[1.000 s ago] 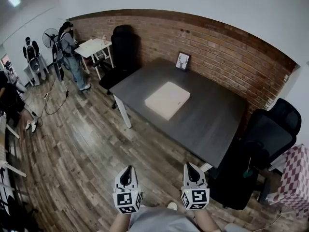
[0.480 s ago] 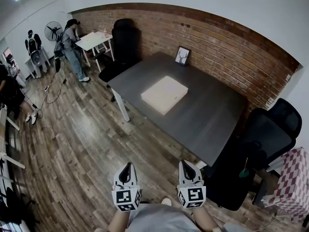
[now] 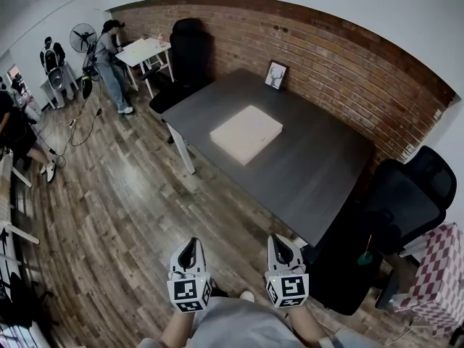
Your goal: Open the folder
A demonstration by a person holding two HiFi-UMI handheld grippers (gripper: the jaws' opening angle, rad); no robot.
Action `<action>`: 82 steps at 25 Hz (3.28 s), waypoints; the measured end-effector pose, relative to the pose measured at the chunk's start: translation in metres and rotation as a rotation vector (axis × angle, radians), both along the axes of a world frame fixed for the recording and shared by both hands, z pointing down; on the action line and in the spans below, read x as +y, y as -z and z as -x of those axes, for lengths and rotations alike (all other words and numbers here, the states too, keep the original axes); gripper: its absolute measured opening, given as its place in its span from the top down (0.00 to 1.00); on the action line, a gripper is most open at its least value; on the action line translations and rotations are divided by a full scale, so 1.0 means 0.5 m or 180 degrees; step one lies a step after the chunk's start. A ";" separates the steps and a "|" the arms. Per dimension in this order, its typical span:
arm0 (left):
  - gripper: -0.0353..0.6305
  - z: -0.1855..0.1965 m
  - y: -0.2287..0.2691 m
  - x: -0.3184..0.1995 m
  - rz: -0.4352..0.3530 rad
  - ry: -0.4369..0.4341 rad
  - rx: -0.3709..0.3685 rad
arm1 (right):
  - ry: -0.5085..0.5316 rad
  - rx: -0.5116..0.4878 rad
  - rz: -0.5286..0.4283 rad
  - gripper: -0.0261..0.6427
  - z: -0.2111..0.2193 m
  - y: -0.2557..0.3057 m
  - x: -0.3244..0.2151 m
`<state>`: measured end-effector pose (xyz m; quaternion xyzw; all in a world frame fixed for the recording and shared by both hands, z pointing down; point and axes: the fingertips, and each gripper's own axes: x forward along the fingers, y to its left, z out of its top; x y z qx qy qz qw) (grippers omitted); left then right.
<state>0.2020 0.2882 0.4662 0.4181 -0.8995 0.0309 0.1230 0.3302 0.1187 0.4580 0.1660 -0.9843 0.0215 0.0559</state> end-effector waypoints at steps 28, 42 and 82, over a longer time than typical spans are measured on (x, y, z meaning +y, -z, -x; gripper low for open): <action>0.93 0.381 -0.013 -0.085 -0.0142 -0.0096 0.0042 | -0.0491 0.0087 -0.0029 0.96 0.325 0.002 -0.163; 0.93 0.672 -0.007 -0.081 -0.0135 -0.0328 -0.0017 | -0.0702 0.0152 0.0029 0.96 0.605 0.004 -0.146; 0.93 0.745 -0.014 -0.832 -0.0018 -0.1963 -0.0220 | -0.1774 0.0123 0.0458 0.96 0.638 -0.084 -0.677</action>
